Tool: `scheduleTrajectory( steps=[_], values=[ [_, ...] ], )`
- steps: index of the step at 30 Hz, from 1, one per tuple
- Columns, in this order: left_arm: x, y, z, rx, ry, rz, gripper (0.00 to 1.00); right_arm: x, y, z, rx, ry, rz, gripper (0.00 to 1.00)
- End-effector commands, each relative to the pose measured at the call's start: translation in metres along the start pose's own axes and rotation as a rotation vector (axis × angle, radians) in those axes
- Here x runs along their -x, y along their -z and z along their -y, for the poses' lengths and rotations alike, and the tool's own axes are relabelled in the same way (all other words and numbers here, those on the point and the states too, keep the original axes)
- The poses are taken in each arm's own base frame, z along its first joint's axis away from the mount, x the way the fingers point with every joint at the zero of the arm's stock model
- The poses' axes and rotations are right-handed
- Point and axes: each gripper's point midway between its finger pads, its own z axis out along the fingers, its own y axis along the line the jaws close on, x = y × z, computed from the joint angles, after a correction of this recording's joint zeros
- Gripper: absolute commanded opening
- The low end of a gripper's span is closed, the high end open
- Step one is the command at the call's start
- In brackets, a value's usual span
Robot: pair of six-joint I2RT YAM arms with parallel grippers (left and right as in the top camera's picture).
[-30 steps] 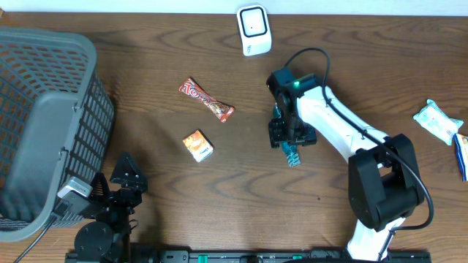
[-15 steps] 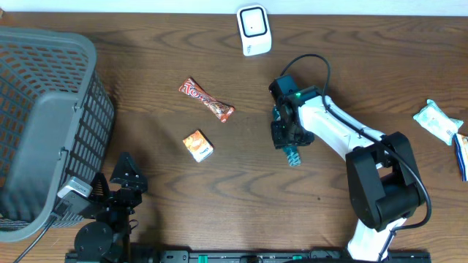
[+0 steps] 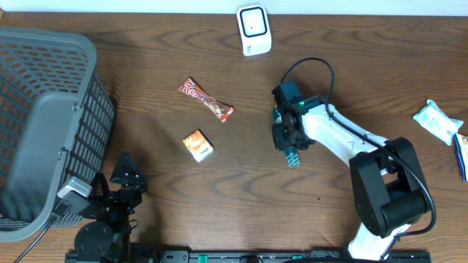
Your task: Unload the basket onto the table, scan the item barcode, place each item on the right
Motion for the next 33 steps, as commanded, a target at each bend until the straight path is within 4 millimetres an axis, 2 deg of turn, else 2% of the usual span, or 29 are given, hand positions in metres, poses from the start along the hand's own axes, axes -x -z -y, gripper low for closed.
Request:
scheduleTrajectory(
  steps=[1,8,12,15,18,25,33],
  values=[
    [0.001,0.0,-0.001,0.002,0.006,0.01,0.98,-0.035,-0.026,0.015,-0.028,-0.014,-0.132,0.25],
    [0.001,0.0,-0.001,0.002,0.006,0.01,0.98,-0.032,-0.026,0.008,0.01,-0.017,-0.128,0.09],
    [0.001,0.0,-0.001,0.002,0.006,0.01,0.98,-0.03,-0.019,-0.002,0.085,0.032,-0.146,0.01],
    [0.001,0.0,-0.001,0.002,0.006,0.01,0.98,-0.025,-0.006,-0.02,0.209,0.11,-0.155,0.01],
    [0.001,0.0,-0.001,0.002,0.006,0.009,0.98,-0.02,0.014,-0.045,0.397,0.219,-0.151,0.01],
    [0.001,0.0,-0.001,0.002,0.006,0.01,0.98,-0.024,0.054,-0.093,0.786,0.391,-0.101,0.01],
    [0.001,0.0,-0.001,0.002,0.006,0.009,0.98,-0.024,0.09,-0.118,1.063,0.502,-0.001,0.01]
  ],
)
